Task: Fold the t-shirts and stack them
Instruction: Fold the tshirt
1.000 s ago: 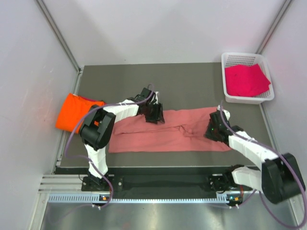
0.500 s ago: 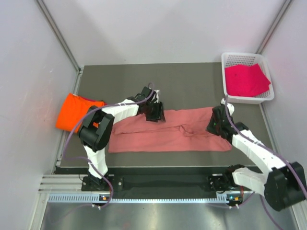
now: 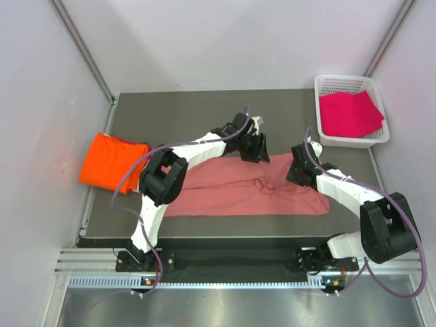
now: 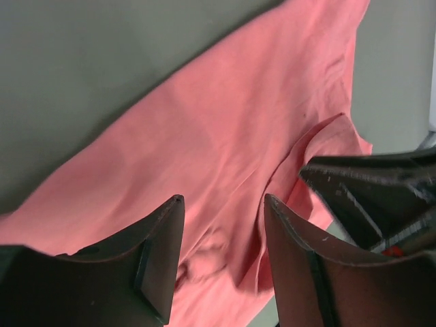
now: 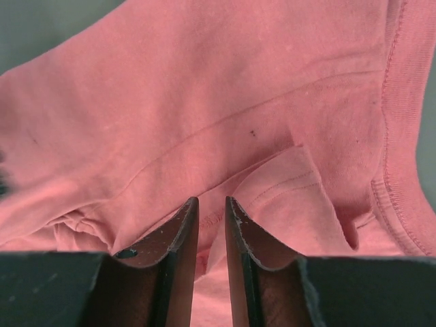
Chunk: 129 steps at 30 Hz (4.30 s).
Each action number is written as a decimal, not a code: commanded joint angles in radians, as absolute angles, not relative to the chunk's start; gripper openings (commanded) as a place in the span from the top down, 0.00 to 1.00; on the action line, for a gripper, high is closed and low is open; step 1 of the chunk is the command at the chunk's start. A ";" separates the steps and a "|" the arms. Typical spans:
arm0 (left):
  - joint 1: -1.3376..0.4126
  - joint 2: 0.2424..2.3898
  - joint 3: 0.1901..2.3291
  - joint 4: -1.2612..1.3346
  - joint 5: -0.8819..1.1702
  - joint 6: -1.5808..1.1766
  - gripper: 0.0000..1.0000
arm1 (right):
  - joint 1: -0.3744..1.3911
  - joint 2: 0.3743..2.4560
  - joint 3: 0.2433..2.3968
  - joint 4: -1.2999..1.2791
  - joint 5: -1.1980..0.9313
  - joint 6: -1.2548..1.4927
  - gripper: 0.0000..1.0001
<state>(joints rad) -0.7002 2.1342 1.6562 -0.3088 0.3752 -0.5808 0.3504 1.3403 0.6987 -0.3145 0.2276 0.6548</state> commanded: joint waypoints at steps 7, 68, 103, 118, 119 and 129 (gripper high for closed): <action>-0.759 2.344 1.808 -0.218 0.479 -0.718 0.46 | 0.360 1.350 0.690 -0.242 0.232 0.627 0.67; -0.781 2.338 1.802 -0.268 0.319 -0.747 0.45 | 0.385 1.357 0.695 -0.236 0.305 0.644 0.63; -0.782 2.248 1.773 -0.322 0.284 -0.707 0.45 | 0.384 1.058 0.620 -0.586 0.491 0.902 0.81; -0.770 2.054 1.603 -0.327 0.258 -0.678 0.44 | 0.383 1.077 0.646 -0.482 0.434 0.739 0.41; -0.766 2.043 1.592 -0.331 0.250 -0.675 0.44 | 0.383 1.097 0.653 -0.477 0.436 0.738 0.41; -0.637 1.858 1.385 -0.284 0.256 -0.677 0.44 | 0.383 1.201 0.655 -0.503 0.463 0.776 0.82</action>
<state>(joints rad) -0.6731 1.9423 1.4162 -0.3084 0.2600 -0.6743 0.3836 1.2224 0.6304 -0.4866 0.4393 0.7624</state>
